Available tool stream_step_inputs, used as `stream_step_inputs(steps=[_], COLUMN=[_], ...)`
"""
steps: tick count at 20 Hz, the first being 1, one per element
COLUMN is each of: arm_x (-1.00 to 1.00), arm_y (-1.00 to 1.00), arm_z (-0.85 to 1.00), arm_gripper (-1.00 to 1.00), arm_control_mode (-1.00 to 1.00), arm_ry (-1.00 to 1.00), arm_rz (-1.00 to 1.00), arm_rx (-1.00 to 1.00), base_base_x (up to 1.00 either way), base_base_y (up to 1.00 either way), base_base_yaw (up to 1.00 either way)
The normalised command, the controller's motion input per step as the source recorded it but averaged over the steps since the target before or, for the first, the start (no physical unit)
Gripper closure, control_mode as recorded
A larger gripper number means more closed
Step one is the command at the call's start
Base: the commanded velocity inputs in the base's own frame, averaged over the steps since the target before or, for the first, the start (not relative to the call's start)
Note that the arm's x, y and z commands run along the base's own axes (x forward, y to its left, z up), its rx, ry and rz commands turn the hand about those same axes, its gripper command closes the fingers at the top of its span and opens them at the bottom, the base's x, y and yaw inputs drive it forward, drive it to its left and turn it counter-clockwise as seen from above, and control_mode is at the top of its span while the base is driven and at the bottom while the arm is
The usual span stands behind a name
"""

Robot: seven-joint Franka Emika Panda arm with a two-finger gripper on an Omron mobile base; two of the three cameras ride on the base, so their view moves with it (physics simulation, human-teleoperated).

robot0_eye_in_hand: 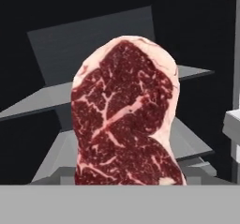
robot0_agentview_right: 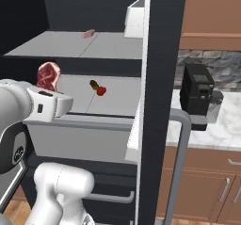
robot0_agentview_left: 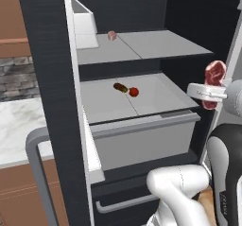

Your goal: Transport the steak and bell pepper to the fridge. Place the steak on the rack containing meat and place the bell pepper on the rack containing the vegetable, ensuring meats and vegetables are on different racks.

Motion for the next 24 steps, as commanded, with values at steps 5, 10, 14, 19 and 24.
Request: stream_step_inputs(steps=[5,10,14,19,24], arm_x=[-0.01,0.00,0.33,0.68,0.96], arm_y=[0.08,0.15,-0.01,-0.13,0.00], arm_z=[0.36,0.42,0.37,0.19,-0.10], arm_gripper=[1.00,1.00,1.00,1.00,1.00], arm_control_mode=[-1.00,-1.00,-1.00,-1.00,-1.00], arm_ry=[-0.07,-0.08,0.00,0.01,0.00], arm_rz=[0.00,-0.04,-0.02,0.01,0.01], arm_rx=[-0.01,-0.04,0.00,0.00,-0.04], base_base_x=[0.15,0.00,0.00,0.00,0.00], base_base_y=[0.00,0.00,0.00,0.00,0.00], base_base_yaw=[0.00,0.00,0.00,0.00,0.00])
